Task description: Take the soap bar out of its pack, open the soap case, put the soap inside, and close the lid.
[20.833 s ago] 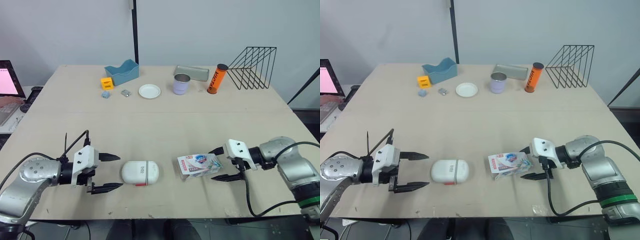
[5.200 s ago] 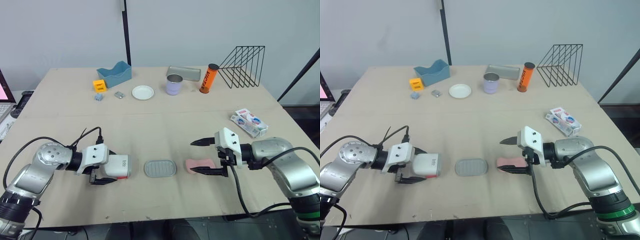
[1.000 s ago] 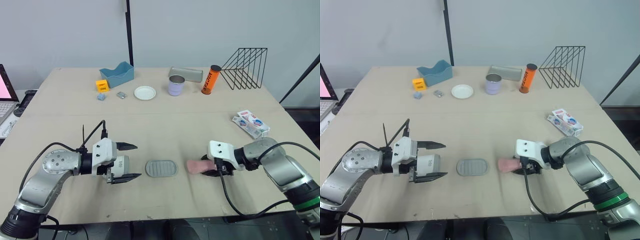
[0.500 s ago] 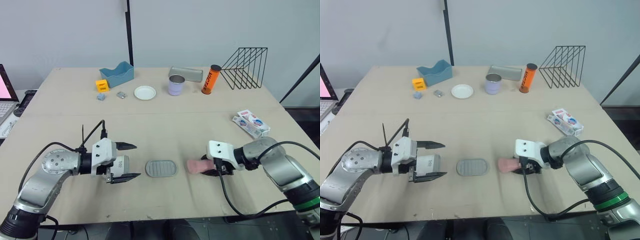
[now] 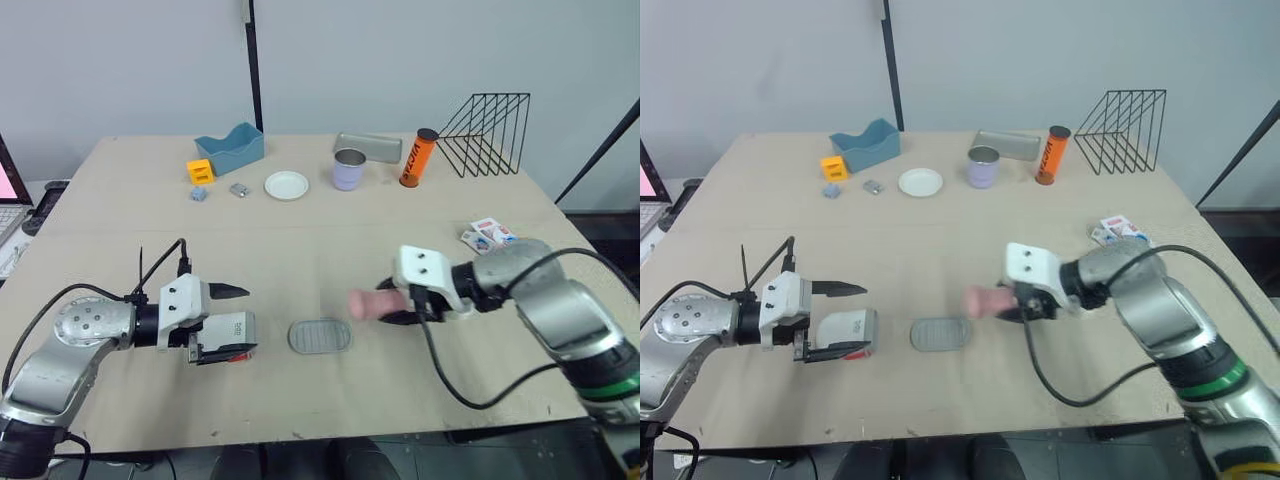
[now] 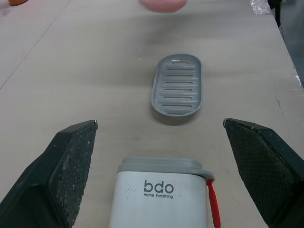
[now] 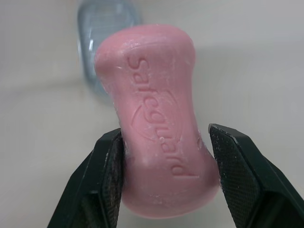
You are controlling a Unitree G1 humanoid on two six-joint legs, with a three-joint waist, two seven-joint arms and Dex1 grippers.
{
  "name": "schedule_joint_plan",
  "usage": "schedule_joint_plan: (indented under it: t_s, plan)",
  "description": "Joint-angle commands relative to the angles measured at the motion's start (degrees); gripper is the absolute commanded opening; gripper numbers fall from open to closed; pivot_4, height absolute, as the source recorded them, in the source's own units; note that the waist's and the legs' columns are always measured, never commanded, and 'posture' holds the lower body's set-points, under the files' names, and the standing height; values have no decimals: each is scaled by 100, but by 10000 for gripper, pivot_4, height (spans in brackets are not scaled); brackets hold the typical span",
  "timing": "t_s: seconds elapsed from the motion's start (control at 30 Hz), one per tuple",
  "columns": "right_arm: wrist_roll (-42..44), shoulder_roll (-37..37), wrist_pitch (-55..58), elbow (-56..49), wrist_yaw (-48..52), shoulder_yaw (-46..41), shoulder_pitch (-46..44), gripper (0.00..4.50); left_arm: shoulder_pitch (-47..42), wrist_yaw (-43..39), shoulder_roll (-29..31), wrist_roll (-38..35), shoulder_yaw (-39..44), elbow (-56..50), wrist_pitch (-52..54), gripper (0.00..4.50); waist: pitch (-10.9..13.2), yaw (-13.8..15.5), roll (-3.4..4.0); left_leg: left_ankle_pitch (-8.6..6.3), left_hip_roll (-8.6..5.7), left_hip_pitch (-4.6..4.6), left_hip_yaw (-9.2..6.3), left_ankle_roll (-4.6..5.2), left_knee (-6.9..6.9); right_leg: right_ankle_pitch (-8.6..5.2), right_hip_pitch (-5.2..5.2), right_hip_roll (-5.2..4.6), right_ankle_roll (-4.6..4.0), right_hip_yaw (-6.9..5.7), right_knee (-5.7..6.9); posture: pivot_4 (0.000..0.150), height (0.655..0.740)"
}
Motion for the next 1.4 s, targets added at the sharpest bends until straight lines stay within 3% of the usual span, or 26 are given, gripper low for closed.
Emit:
schedule_joint_plan:
  t_s: [0.03, 0.33, 1.4]
  plan:
    - [62, 335, 491, -171, -152, 234, -422, 22486, 99, -3, 142, 1, 266, -99, -152, 45000, 0, 6, 0, -3, 0, 0, 0, -4, 0, -1, 0, 0, -5, -2, 1, 1500, 7393]
    - [-101, 580, 888, -154, -220, 948, -794, 22486, 377, 91, 216, 107, 426, -129, -272, 45000, -1, 10, -1, -6, -2, -4, 14, -11, 3, -6, -3, -5, -10, -8, 2, 1500, 7393]
    - [223, 864, 1679, -516, -769, 1588, -544, 22486, 831, 87, 489, 27, 653, -482, -193, 45000, -1, 5, -2, -7, 14, -3, 15, -12, 2, -6, -19, -6, -23, -18, 4, 1500, 7393]
